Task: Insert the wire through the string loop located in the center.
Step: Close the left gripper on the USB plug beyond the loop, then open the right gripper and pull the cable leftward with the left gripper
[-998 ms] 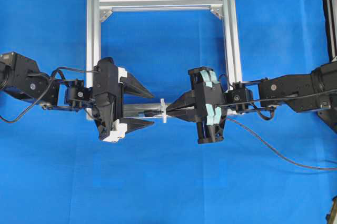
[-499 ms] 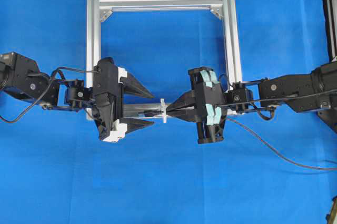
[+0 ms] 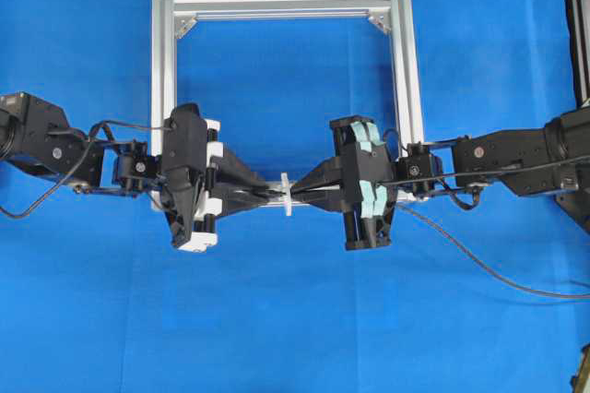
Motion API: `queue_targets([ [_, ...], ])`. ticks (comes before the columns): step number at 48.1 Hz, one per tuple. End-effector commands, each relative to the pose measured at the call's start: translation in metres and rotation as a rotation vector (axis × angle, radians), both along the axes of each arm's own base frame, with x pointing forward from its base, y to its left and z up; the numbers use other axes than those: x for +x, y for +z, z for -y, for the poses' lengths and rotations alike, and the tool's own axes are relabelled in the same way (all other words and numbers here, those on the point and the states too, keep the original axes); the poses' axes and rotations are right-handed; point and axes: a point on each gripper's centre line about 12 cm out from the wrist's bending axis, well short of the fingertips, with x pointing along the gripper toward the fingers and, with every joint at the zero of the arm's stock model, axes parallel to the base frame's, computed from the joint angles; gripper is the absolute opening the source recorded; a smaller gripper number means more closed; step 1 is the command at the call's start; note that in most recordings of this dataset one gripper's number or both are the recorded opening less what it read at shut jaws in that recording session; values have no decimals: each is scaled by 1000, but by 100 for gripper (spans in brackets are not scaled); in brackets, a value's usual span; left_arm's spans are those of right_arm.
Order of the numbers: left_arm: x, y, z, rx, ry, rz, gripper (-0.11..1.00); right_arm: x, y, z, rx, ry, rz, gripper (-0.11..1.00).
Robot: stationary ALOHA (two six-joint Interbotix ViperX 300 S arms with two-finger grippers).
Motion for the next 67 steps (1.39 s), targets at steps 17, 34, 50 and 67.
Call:
queue_targets([
  [17,3,8,-1,3,0,20,8,2,7,-1,0,3,11,-2],
  [34,3,8,0,4,-2,20,8,2,6,-1,4,1,6,33],
  [50,3,8,0,4,-2,20,8,1,5,-1,4,0,-16,95],
  [67,-14,14,-2,3,-1,20,8,2,5,-1,2,1,-14,96],
])
